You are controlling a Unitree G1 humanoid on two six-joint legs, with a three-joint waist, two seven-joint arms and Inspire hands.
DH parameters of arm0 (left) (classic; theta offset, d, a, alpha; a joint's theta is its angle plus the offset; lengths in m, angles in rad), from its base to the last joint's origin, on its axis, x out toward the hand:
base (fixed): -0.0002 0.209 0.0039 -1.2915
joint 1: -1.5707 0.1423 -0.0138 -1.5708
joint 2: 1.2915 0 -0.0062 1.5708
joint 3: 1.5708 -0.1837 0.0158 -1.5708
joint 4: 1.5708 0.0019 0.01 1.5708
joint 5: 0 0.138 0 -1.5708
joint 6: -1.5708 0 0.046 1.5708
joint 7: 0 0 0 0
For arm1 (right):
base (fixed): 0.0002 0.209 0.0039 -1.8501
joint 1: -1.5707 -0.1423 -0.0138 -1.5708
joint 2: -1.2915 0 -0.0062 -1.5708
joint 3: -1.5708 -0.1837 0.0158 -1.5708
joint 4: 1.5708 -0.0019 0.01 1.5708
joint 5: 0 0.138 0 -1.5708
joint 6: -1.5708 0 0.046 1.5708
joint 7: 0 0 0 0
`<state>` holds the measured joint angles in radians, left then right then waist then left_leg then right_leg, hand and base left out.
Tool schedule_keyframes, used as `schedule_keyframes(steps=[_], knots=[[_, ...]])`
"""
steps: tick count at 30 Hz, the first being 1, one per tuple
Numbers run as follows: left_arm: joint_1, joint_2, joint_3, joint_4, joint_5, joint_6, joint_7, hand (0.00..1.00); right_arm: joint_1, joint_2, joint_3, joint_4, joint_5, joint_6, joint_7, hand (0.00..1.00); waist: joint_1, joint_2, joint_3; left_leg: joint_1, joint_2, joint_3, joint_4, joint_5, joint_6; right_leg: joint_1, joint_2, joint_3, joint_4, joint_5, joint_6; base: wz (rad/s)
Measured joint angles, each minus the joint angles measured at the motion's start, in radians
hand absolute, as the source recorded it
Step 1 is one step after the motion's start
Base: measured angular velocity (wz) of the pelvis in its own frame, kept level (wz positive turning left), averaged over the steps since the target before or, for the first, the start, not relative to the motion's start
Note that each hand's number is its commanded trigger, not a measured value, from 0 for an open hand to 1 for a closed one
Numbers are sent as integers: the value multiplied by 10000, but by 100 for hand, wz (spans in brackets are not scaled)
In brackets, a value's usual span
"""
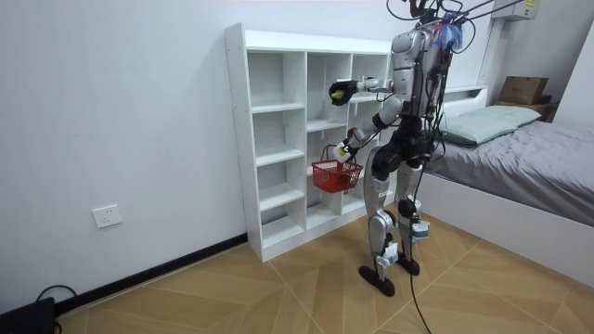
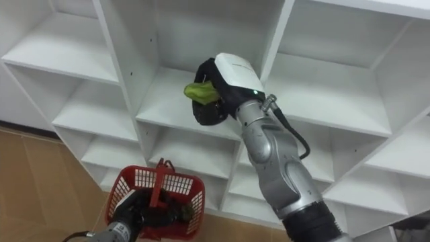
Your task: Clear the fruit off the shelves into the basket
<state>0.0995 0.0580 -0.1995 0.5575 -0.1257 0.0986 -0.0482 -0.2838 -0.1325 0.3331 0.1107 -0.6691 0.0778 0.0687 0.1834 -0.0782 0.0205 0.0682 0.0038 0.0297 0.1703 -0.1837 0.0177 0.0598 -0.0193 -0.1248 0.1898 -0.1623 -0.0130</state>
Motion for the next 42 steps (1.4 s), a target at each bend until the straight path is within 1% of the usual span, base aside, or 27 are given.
schedule_keyframes(steps=[5, 8, 10, 11, 12, 16, 18, 20, 21, 23, 24, 27, 32, 35, 37, 39, 42], knots=[[3, -29, -40, 107, 2, -107, -12, 100, 233, 77, 1, 0, 454, -281, 3, 100, -17, 48, 12, 25, 13, 128, -38, 0, -5, -56, 45, 129, -5, 12, -19, -6], [10, -32, -40, 125, 7, -121, -25, 100, 550, 109, 3, -4, 634, -519, 19, 100, -137, 71, 16, 5, 34, 134, -43, -1, -4, -78, 33, 177, -12, 11, -19, -2], [12, -32, -54, 125, 5, -121, -29, 100, 760, 151, 5, -34, 738, -557, 20, 100, -152, 112, 24, 29, 33, 177, -46, -2, -2, -76, 37, 274, -8, 14, -14, -7], [13, -32, -80, 125, 5, -121, -29, 100, 824, 214, 11, -34, 763, -556, 63, 100, -153, 166, 40, 62, 41, 258, -65, -3, -1, -79, 42, 350, -8, 16, -10, -13], [12, -31, -56, 124, 5, -121, -35, 100, 908, 269, 11, -60, 785, -562, 86, 100, -186, 230, 36, 79, 42, 282, -83, -7, 6, -77, 42, 376, -12, 23, 1, -12], [14, -15, -51, 130, 4, -121, -61, 100, 1274, 373, 48, -86, 938, -608, 86, 100, -258, 357, -6, 135, 47, 367, -118, -9, 10, -63, 46, 421, -11, 26, 6, -5], [26, -3, 9, 187, 10, -121, -52, 100, 1560, 366, 90, -164, 983, -619, 81, 100, -426, 416, -38, 135, 45, 368, -118, -9, 10, -69, 47, 422, -8, 26, 6, 0], [25, -10, 17, 374, 6, -121, -53, 100, 1826, 276, 14, -236, 981, -514, 64, 100, -541, 459, -84, 151, 40, 389, -118, -10, 11, -79, 52, 421, 2, 26, 6, -6], [28, -14, 26, 456, 2, -115, -50, 100, 2042, 160, -45, -426, 994, -401, 65, 100, -630, 473, -90, 144, 38, 413, -118, -10, 11, -98, 59, 429, 9, 27, 6, -6], [38, 5, 29, 515, -18, -111, -42, 100, 2255, 21, -115, -706, 1097, -294, 69, 100, -794, 473, -89, 141, 16, 464, -118, -11, 8, -111, 81, 462, 10, 30, -1, -7], [38, -2, 28, 521, -42, -111, -20, 100, 2314, -74, -185, -858, 1223, -219, 70, 100, -920, 473, -90, 150, 22, 483, -118, -11, 7, -110, 93, 492, 8, 34, -6, -6], [35, -15, 8, 535, -383, -111, 21, 100, 2316, -190, -536, -968, 1436, -101, 18, 100, -1052, 478, -96, 228, 36, 560, -129, -12, 4, -103, 131, 693, 9, 40, -17, -12], [28, -15, -19, 796, -393, -155, 13, 100, 2613, -150, -721, -944, 1809, -118, -82, 100, -1191, 418, -139, 353, 57, 760, -185, -13, 2, -90, 168, 918, 18, 41, -19, -13], [26, 18, -19, 995, -392, -168, 7, 100, 2809, -151, -726, -618, 2200, -130, -86, 100, -1237, 372, -125, 457, 45, 819, -190, -14, 2, -80, 158, 967, 44, 38, -13, -8], [20, 31, -20, 995, -395, -174, 6, 100, 3009, -153, -727, -433, 2470, -114, -48, 100, -1259, 330, -139, 472, 44, 831, -190, -14, 2, -79, 157, 972, 11, 36, -10, -2], [12, 39, -20, 994, -396, -183, 6, 100, 3355, -158, -716, -433, 2699, -106, 108, 100, -1257, 328, -138, 465, 47, 830, -203, -16, 3, -82, 161, 969, -19, 34, -7, 0], [5, 38, -21, 994, -397, -183, 5, 100, 3533, -160, -715, -426, 2723, -101, 235, 100, -1269, 338, -128, 462, 64, 830, -239, -27, -9, -97, 179, 967, -12, 35, -8, 0]])
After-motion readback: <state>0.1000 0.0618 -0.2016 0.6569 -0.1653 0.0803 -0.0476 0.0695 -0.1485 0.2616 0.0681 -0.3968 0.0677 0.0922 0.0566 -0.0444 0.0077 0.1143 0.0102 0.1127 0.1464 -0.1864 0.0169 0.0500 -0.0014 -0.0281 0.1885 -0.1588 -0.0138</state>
